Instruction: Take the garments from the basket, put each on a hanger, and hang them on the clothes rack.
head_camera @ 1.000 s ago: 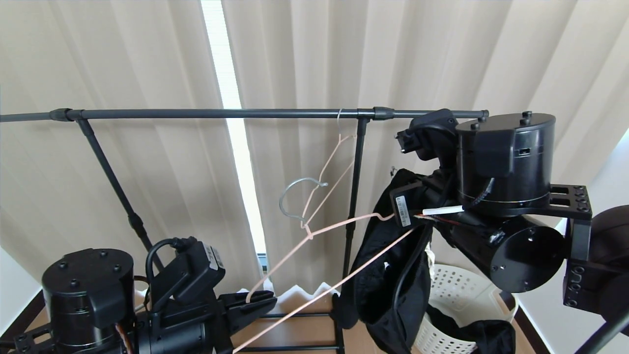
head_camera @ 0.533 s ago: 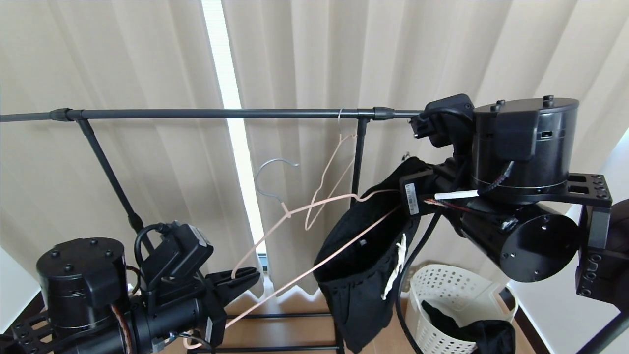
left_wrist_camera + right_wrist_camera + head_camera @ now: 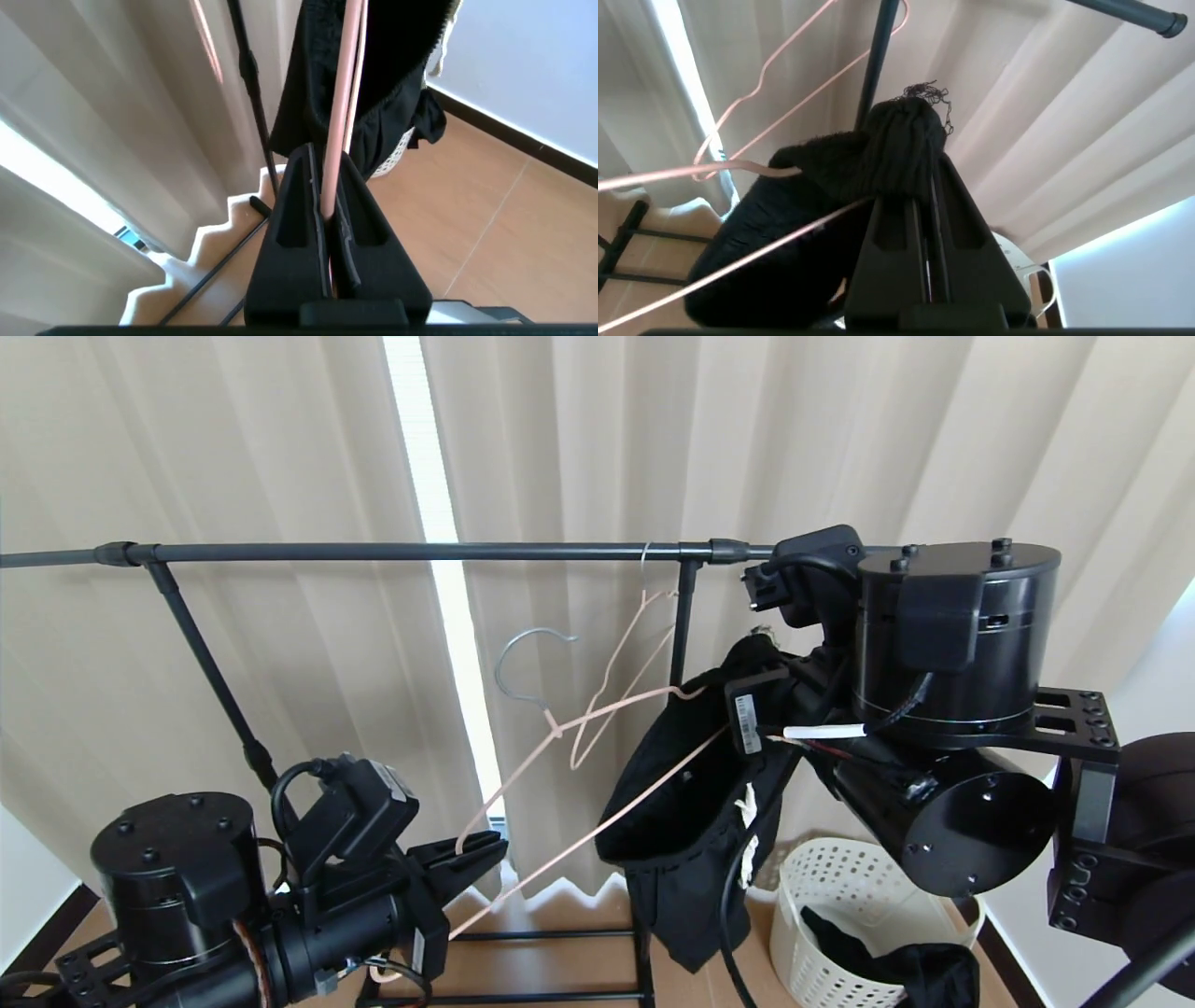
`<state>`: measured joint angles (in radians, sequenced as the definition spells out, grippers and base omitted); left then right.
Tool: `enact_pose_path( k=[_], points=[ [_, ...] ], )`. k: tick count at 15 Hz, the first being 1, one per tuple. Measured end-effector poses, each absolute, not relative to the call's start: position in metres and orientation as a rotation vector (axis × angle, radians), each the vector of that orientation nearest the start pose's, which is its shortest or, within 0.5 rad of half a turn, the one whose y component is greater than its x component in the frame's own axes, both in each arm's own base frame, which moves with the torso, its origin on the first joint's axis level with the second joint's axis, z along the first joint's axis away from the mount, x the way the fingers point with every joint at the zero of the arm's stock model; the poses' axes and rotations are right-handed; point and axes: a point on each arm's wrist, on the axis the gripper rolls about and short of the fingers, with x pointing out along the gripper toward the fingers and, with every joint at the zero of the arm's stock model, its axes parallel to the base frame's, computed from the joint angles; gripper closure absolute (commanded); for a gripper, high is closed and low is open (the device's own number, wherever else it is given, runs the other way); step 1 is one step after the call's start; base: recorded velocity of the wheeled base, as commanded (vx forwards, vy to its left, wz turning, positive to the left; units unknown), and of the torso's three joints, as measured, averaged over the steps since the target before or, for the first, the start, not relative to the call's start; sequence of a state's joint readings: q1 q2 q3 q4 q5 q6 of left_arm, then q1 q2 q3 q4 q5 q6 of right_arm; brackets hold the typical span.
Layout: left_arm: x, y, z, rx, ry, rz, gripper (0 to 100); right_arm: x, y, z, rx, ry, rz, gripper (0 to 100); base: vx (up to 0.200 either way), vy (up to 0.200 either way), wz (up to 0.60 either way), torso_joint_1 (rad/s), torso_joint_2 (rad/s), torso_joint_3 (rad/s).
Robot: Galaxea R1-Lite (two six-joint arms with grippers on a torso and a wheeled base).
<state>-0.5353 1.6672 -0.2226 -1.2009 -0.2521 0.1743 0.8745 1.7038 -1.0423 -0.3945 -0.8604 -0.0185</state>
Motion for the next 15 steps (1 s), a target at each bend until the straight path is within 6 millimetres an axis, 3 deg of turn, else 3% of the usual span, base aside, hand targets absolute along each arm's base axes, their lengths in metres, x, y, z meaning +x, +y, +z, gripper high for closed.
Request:
enact_pose_path(
  k=[6,15],
  points=[
    [0.18,-0.135,0.094,0.21,0.188,-0.886,100,0.205,0.248,0.226,-0.184,0.134,0.073,100,0.0,0.0,0.0,0.0,0.0,0.0],
    [0.178,-0.137,0.093,0.208,0.165,-0.898,100,0.178,0.271,0.216,-0.181,0.144,0.18,100,0.0,0.0,0.0,0.0,0.0,0.0]
  ],
)
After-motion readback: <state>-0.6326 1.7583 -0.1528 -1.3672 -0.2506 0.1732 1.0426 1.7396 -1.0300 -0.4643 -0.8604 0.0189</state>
